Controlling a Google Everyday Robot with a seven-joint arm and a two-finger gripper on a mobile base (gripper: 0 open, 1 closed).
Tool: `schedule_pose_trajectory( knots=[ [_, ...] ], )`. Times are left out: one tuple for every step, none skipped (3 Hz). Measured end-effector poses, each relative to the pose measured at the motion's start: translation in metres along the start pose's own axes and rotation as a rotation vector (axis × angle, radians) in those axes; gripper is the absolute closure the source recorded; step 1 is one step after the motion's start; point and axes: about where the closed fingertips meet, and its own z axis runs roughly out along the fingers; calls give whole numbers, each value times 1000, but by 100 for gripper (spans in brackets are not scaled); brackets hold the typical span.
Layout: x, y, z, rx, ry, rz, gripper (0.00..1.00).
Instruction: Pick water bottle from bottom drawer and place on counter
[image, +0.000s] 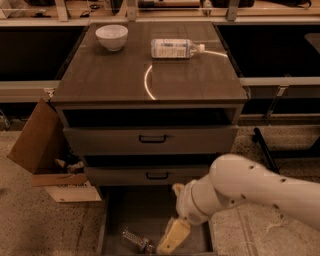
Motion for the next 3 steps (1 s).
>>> schedule_pose_trajectory(
  knots=[
    [29, -5, 79, -38, -3, 51, 0],
    [22, -19, 88, 7, -45, 60, 0],
    [22, -21, 91, 9, -46, 59, 0]
  ],
)
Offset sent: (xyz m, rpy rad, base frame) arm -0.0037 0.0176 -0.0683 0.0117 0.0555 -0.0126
